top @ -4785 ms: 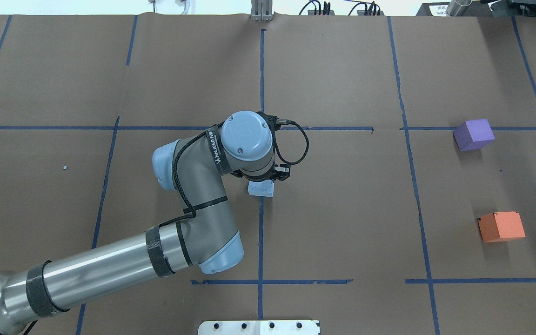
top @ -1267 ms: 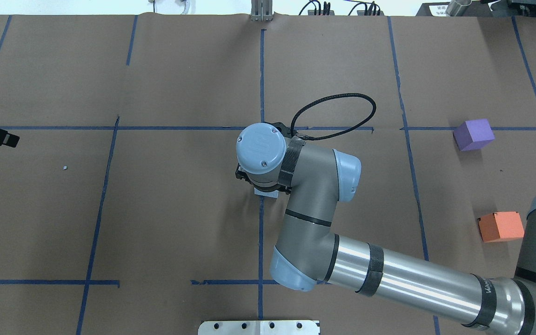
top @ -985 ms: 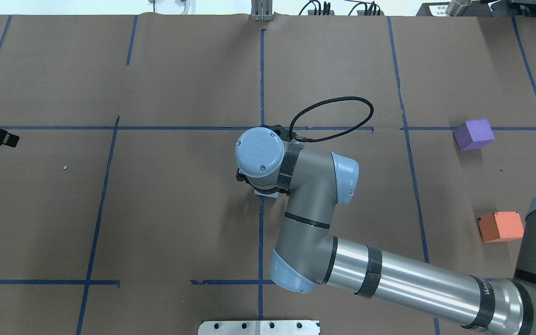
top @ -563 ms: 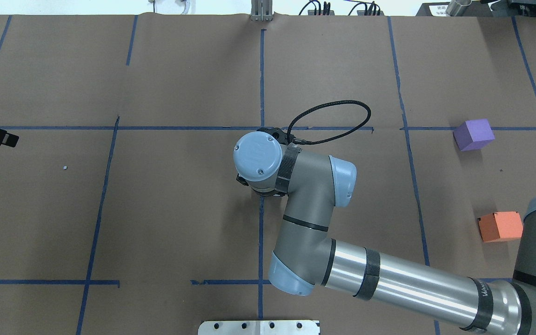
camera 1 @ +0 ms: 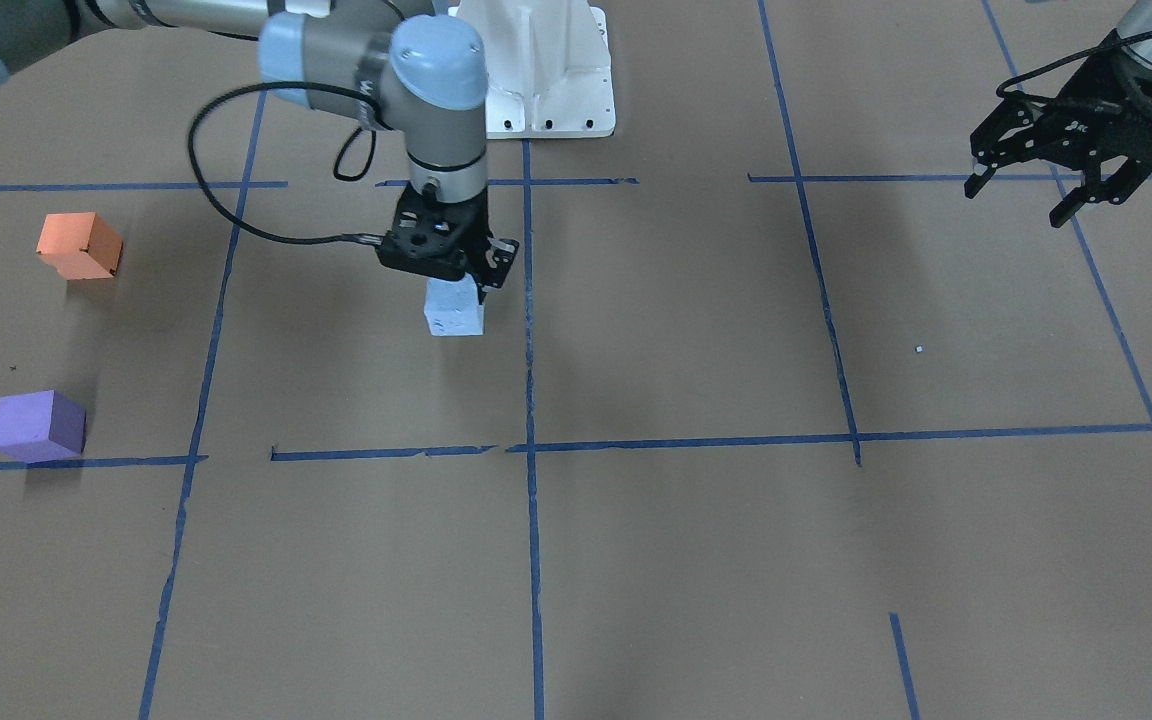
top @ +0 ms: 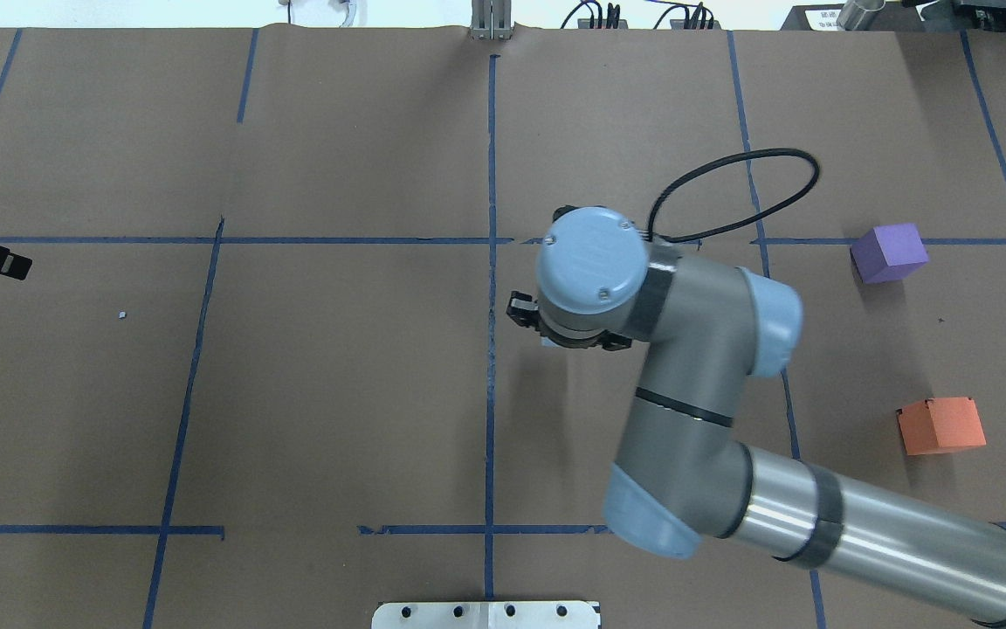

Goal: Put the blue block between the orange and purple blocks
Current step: 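Carry the light blue cube toward the gap between purple and orange cubes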

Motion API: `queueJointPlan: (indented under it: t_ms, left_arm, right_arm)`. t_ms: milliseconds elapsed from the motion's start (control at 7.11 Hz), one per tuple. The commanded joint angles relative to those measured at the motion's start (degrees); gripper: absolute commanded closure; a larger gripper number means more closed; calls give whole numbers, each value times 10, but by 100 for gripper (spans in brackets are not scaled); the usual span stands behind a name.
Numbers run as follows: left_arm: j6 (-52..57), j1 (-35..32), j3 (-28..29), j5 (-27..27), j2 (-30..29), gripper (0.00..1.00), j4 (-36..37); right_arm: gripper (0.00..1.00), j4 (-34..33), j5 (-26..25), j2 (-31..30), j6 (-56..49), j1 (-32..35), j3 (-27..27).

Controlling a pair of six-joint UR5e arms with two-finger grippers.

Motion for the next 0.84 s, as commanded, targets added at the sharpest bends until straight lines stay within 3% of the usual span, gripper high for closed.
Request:
queueJointPlan:
  t_ms: [0,422,563,704]
  left_arm:
    - [0,1,1,0,0,0,0]
    - [1,1,3,1,-1,0,0]
    - [0,1,2,1,-2,0,0]
    - [0,1,2,1,-2,0,0]
  right_arm:
    - [96,-13,33,-139,-105,55,138]
    - [95,-11,90,-271,-303,156,155]
    - [95,24,111,-315,-354,190,149]
    - [95,106,143,-378,-391,224,132]
